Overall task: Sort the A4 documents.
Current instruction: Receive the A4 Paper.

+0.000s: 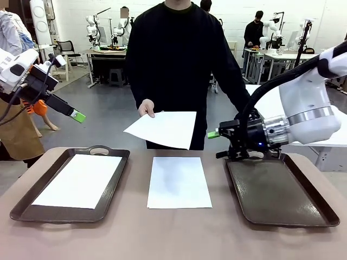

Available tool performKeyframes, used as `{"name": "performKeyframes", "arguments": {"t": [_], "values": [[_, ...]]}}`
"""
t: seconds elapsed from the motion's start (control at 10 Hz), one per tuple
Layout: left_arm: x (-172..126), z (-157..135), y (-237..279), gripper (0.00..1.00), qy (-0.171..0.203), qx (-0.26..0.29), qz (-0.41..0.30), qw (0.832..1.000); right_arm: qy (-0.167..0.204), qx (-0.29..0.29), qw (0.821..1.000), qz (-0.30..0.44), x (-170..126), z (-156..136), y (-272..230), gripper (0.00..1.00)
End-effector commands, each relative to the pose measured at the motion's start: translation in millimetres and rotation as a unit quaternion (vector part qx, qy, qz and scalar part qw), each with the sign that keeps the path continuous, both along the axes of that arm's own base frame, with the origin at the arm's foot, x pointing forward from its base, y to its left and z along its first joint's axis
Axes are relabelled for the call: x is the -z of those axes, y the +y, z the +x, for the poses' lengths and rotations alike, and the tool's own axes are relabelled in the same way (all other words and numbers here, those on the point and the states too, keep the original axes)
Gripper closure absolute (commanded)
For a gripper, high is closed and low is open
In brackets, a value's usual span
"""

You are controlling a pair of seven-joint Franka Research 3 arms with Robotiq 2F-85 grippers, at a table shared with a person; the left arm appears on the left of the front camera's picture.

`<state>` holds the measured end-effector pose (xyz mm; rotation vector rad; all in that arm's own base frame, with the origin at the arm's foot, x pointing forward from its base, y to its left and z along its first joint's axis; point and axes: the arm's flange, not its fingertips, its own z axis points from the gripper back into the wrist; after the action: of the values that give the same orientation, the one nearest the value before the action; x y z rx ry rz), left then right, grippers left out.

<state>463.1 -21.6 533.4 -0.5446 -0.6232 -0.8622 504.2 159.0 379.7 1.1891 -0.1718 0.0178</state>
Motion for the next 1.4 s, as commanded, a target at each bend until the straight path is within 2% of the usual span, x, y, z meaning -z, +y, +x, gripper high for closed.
{"name": "performKeyframes", "arguments": {"t": [0.0, 0.2, 0.5, 0.8, 1.3], "values": [[0, 0, 0, 0.00, -0.001, 0.002, 0.002, 1.000, 0.001, 0.003, 0.998, 0.056, 7, 17, 19, 0.00], [0, 0, 0, 0.00, -0.001, 0.002, 0.002, 1.000, 0.018, 0.002, 0.996, 0.089, 12, 25, 41, 0.00], [0, 0, 0, 0.00, -0.001, 0.002, 0.002, 1.000, 0.023, 0.005, 0.994, 0.105, 22, 36, 67, 0.00], [0, 0, 0, 0.00, -0.001, 0.002, 0.002, 1.000, 0.028, 0.042, 0.993, 0.104, 28, 54, 65, 0.00], [0, 0, 0, 0.00, -0.001, 0.002, 0.002, 1.000, 0.031, 0.043, 0.991, 0.122, 21, 76, 63, 0.00]]}}
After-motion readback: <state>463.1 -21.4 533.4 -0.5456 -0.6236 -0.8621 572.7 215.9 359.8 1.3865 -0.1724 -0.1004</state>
